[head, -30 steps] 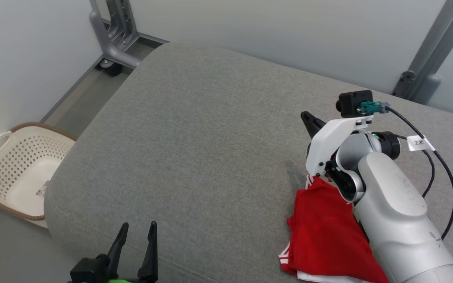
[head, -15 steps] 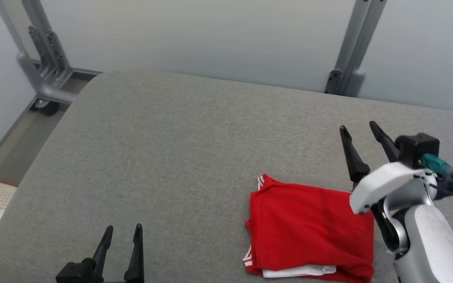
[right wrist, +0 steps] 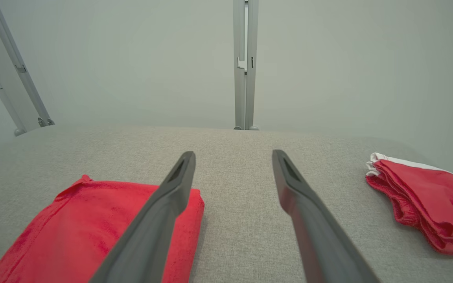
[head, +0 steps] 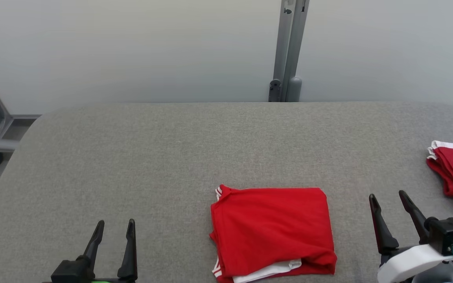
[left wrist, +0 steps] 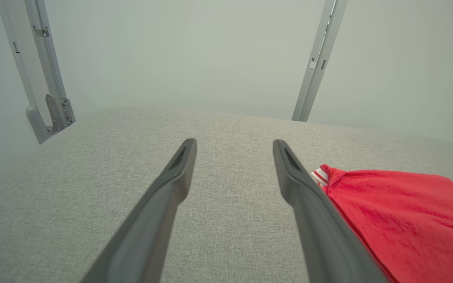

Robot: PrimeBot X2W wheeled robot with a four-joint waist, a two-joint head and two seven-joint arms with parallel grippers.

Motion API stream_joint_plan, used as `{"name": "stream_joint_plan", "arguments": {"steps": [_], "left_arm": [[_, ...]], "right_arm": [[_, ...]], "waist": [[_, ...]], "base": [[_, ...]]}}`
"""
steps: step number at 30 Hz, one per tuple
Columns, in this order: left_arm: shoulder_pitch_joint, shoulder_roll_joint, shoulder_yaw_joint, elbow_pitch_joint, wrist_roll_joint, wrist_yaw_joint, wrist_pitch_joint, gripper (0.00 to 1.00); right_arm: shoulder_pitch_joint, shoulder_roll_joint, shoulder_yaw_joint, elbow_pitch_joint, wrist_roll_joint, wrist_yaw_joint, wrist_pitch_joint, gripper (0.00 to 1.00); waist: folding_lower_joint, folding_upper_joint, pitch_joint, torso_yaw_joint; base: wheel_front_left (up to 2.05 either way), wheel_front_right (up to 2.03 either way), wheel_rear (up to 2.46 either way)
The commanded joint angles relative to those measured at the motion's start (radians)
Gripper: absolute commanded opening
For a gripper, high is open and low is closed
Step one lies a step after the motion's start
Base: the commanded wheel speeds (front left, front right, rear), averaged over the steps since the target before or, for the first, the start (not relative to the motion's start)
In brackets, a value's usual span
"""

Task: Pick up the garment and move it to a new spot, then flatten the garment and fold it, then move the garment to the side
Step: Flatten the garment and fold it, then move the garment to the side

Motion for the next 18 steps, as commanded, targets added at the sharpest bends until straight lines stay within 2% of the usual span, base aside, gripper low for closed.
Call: {"name": "stream_joint_plan", "arguments": {"steps": [1, 8, 18], "left_arm": [[0.016, -0.002, 0.001, -0.001, 0.021, 0.002, 0.0, 1.0], [0.042, -0.006, 0.037, 0.038, 0.034, -0.003, 0.0, 1.0], [0.057, -0.014, 0.057, 0.051, 0.029, -0.005, 0.0, 1.0]], "right_arm": [[0.017, -0.012, 0.008, 0.014, -0.001, 0.0, -0.018, 1.0], [0.01, 0.012, 0.01, 0.091, 0.017, 0.0, -0.069, 1.0], [0.021, 0.052, -0.011, 0.154, 0.001, 0.0, -0.095, 1.0]], "waist": [[0.0, 0.0, -0.022, -0.033], [0.0, 0.0, -0.036, -0.062], [0.0, 0.0, -0.035, -0.059]], "base": [[0.0, 0.0, 0.0], [0.0, 0.0, 0.0], [0.0, 0.0, 0.0]]}}
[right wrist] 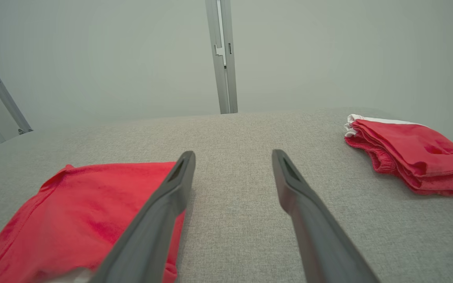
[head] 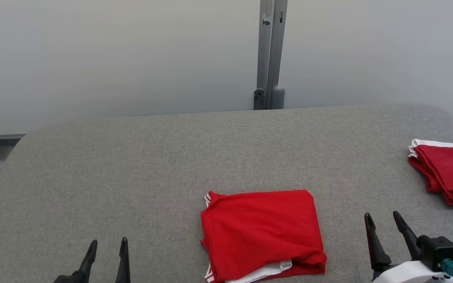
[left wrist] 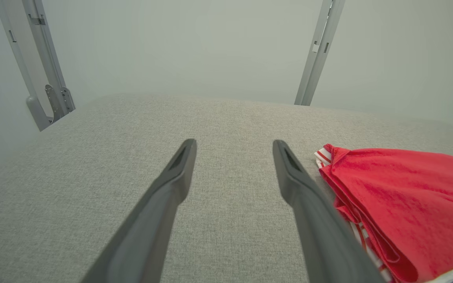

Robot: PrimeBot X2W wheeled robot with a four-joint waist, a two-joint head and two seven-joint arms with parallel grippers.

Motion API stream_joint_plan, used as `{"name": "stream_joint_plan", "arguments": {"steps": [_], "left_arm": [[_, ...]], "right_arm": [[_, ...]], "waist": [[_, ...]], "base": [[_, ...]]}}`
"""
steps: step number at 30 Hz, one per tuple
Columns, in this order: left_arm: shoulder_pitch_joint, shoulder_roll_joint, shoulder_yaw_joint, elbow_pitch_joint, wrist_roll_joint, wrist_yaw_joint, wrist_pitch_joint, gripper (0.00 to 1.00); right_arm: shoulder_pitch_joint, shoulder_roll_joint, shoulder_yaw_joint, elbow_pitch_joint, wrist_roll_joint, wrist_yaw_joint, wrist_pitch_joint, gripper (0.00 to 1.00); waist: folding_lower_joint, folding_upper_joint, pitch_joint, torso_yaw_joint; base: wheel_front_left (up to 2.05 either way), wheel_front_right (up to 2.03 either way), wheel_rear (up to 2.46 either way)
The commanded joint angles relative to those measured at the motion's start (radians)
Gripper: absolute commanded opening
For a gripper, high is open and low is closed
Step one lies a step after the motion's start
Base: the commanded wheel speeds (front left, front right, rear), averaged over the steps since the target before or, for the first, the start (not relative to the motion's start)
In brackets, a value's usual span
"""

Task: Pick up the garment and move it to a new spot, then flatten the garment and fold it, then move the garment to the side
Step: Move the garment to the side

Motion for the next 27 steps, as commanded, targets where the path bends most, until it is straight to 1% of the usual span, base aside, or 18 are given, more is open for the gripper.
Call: {"name": "stream_joint_plan", "arguments": {"steps": [1, 7, 8, 24, 27], "left_arm": [[0.012, 0.0, 0.003, 0.0, -0.006, -0.004, 0.0, 1.0], [0.008, -0.003, 0.0, -0.005, 0.006, -0.005, 0.0, 1.0], [0.007, -0.003, -0.002, -0.007, 0.005, -0.005, 0.0, 1.0], [0.003, -0.003, -0.012, -0.011, -0.002, -0.004, 0.0, 1.0], [0.001, -0.003, -0.013, -0.01, -0.004, -0.004, 0.0, 1.0]], "right_arm": [[0.008, 0.002, -0.006, 0.005, 0.001, 0.0, -0.004, 1.0], [0.011, 0.017, -0.021, 0.011, -0.007, 0.0, 0.006, 1.0], [0.011, 0.02, -0.023, 0.012, 0.005, 0.0, 0.009, 1.0], [-0.003, 0.035, -0.023, 0.0, 0.005, 0.0, 0.011, 1.0], [-0.01, 0.038, -0.036, -0.008, 0.02, 0.0, 0.031, 1.0]], "waist": [[0.0, 0.0, 0.002, 0.001], [0.0, 0.0, 0.005, 0.004], [0.0, 0.0, 0.005, 0.004], [0.0, 0.0, 0.015, 0.015], [0.0, 0.0, 0.017, 0.018]], "base": [[0.0, 0.0, 0.0], [0.0, 0.0, 0.0], [0.0, 0.0, 0.0], [0.0, 0.0, 0.0], [0.0, 0.0, 0.0]]}}
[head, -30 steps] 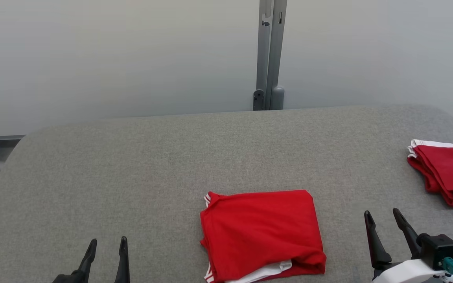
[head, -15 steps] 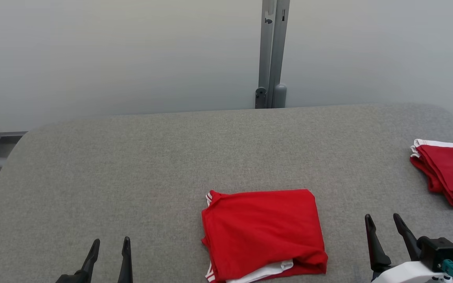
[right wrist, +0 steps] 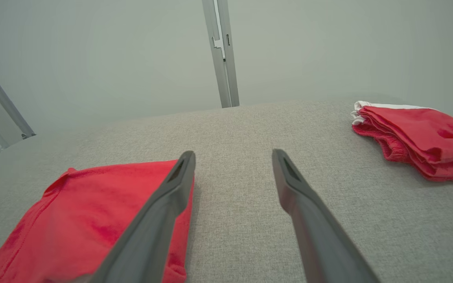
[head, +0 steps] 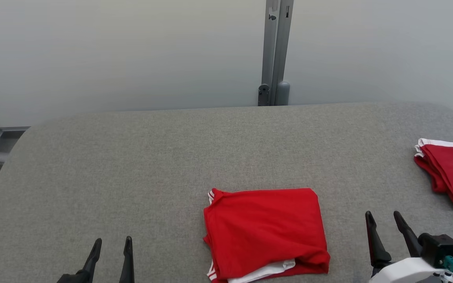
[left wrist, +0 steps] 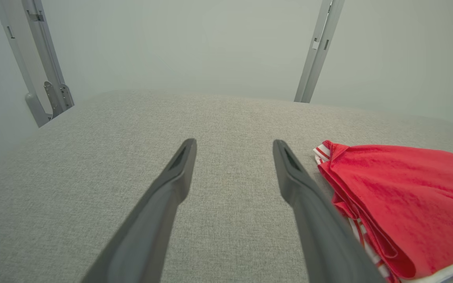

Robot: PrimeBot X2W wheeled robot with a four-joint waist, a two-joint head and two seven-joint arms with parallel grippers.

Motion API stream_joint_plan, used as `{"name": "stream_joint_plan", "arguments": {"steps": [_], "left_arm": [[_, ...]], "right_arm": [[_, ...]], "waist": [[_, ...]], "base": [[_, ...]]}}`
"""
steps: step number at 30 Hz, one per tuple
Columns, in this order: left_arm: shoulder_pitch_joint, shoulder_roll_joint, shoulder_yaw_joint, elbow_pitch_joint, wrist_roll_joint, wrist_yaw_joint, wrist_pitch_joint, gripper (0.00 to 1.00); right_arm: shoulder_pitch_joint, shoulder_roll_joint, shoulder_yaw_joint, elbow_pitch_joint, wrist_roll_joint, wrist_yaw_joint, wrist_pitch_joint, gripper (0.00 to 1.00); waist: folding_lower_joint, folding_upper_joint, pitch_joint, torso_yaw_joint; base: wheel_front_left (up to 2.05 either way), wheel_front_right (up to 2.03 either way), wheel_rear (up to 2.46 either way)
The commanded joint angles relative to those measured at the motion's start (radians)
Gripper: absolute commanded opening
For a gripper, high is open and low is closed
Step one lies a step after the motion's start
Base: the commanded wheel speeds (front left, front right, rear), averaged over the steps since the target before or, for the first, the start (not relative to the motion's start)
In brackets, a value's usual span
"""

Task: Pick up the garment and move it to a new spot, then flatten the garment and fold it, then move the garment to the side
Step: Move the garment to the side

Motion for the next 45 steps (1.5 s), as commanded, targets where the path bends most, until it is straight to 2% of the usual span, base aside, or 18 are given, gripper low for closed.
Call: {"name": "stream_joint_plan", "arguments": {"steps": [1, 4, 10, 11, 16, 20, 24, 36, 43, 44, 45], "left_arm": [[0.001, 0.001, 0.001, -0.003, -0.009, -0.003, 0.0, 1.0], [0.004, 0.0, 0.001, -0.007, -0.01, -0.003, 0.0, 1.0], [0.01, -0.002, -0.004, -0.011, -0.021, -0.003, 0.0, 1.0], [0.009, -0.003, -0.008, -0.01, -0.021, -0.003, 0.0, 1.0], [-0.011, -0.003, -0.029, -0.003, -0.028, -0.003, 0.0, 1.0], [-0.024, -0.004, -0.041, 0.003, -0.037, -0.003, 0.0, 1.0], [-0.035, -0.003, -0.05, 0.003, -0.04, -0.003, 0.0, 1.0], [-0.097, -0.004, -0.068, -0.012, -0.05, -0.003, 0.0, 1.0], [-0.126, -0.004, -0.076, -0.018, -0.063, -0.002, 0.0, 1.0], [-0.128, -0.004, -0.077, -0.019, -0.065, -0.001, 0.0, 1.0], [-0.13, -0.004, -0.079, -0.02, -0.069, 0.0, 0.0, 1.0]], "right_arm": [[-0.016, 0.002, -0.007, -0.014, 0.011, 0.0, 0.016, 1.0], [-0.041, 0.007, -0.012, -0.036, 0.031, 0.0, 0.115, 1.0], [-0.122, 0.01, 0.003, -0.093, 0.031, 0.0, 0.649, 1.0], [-0.139, 0.013, 0.007, -0.114, 0.037, 0.0, 0.707, 1.0], [-0.205, 0.014, -0.023, -0.145, 0.013, 0.0, 0.955, 1.0], [-0.235, 0.018, -0.074, -0.125, 0.002, 0.0, 1.091, 1.0], [-0.25, 0.018, -0.1, -0.094, 0.039, 0.0, 1.155, 1.0], [-0.285, 0.018, -0.12, 0.024, 0.038, 0.0, 1.156, 1.0], [-0.274, 0.028, -0.041, 0.08, -0.052, 0.0, 1.167, 1.0], [-0.275, 0.028, -0.035, 0.08, -0.07, 0.0, 1.165, 0.96], [-0.28, 0.028, -0.028, 0.078, -0.085, 0.0, 1.154, 0.4]], "waist": [[0.0, 0.0, 0.002, 0.002], [0.0, 0.0, 0.007, 0.006], [0.0, 0.0, 0.026, 0.022], [0.0, 0.0, 0.031, 0.027], [0.0, 0.0, 0.06, 0.073], [0.0, 0.0, 0.081, 0.118], [0.0, 0.0, 0.108, 0.161], [0.0, 0.0, 0.224, 0.222], [0.0, 0.0, 0.263, 0.229], [0.0, 0.0, 0.266, 0.227], [0.0, 0.0, 0.268, 0.226]], "base": [[0.0, 0.0, 0.0], [0.0, 0.0, 0.0], [0.0, 0.0, 0.0], [0.0, 0.0, 0.0], [0.0, 0.0, 0.0], [0.0, 0.0, 0.0], [0.0, 0.0, 0.0], [0.0, 0.0, 0.0], [0.0, 0.0, 0.0], [0.0, 0.0, 0.0], [0.0, 0.0, 0.0]]}}
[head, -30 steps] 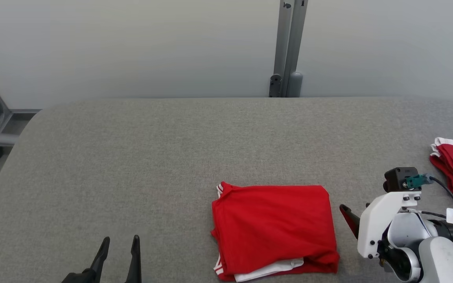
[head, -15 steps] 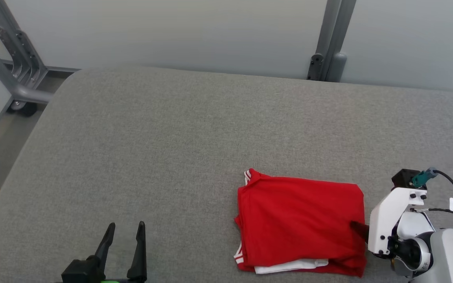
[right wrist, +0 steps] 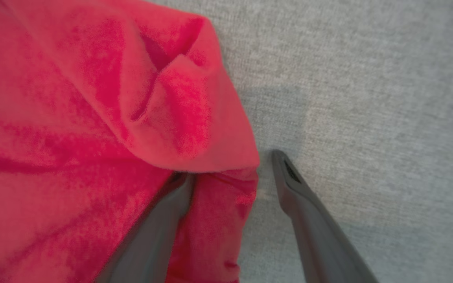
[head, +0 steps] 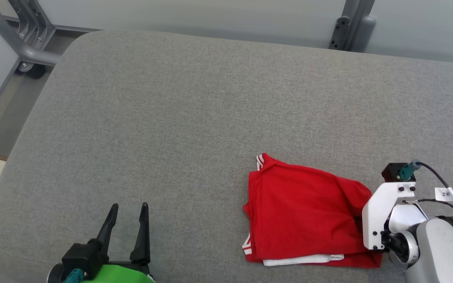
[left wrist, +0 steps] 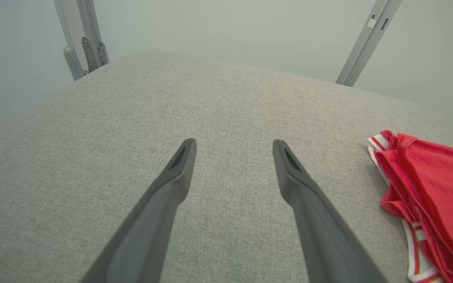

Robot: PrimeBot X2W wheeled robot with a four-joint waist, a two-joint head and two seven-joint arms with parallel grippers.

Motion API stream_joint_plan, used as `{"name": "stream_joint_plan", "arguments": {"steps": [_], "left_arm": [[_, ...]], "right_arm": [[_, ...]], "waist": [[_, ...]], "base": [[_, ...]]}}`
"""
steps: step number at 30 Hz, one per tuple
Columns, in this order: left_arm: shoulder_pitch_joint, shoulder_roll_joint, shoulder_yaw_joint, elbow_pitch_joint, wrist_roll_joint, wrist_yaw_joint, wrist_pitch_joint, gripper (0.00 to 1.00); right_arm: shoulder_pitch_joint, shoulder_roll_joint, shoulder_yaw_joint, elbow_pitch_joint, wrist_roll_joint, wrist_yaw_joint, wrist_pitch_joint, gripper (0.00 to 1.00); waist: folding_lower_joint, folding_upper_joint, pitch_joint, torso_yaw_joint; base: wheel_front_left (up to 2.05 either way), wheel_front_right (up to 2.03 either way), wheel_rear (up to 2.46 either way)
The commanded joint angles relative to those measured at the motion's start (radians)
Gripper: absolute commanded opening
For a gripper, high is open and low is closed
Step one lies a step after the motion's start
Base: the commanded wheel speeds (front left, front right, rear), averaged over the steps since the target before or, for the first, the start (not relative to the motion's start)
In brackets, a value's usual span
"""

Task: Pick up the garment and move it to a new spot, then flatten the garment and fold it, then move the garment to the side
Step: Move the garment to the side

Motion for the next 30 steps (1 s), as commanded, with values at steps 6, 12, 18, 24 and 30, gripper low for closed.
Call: {"name": "stream_joint_plan", "arguments": {"steps": [6, 12, 18, 24, 30], "left_arm": [[-0.027, 0.001, -0.021, -0.009, -0.027, 0.01, 0.0, 1.0], [-0.036, 0.001, -0.027, -0.035, -0.031, 0.014, 0.0, 1.0], [-0.042, 0.001, -0.036, -0.09, -0.054, 0.01, 0.0, 1.0], [-0.077, 0.001, -0.064, -0.125, -0.063, 0.004, 0.001, 1.0], [-0.107, 0.001, -0.07, -0.14, -0.053, 0.001, 0.0, 1.0]], "right_arm": [[-0.025, -0.02, 0.046, 0.025, -0.065, -0.001, -0.05, 0.0], [-0.124, -0.111, 0.135, -0.015, -0.06, -0.001, -0.052, 0.0], [-0.277, -0.241, 0.262, -0.048, -0.017, 0.0, 0.001, 0.0], [-0.415, -0.323, 0.321, -0.054, 0.019, 0.0, 0.058, 0.0], [-0.5, -0.354, 0.333, -0.018, 0.028, 0.0, 0.02, 0.0]], "waist": [[0.0, 0.0, 0.018, -0.011], [0.0, 0.0, 0.02, -0.05], [0.0, 0.0, 0.03, -0.139], [0.0, 0.0, 0.053, -0.248], [0.0, 0.0, 0.066, -0.355]], "base": [[0.0, 0.0, 0.0], [0.0, 0.0, 0.0], [0.0, 0.0, 0.0], [0.0, 0.0, 0.0], [0.0, 0.0, 0.0]]}}
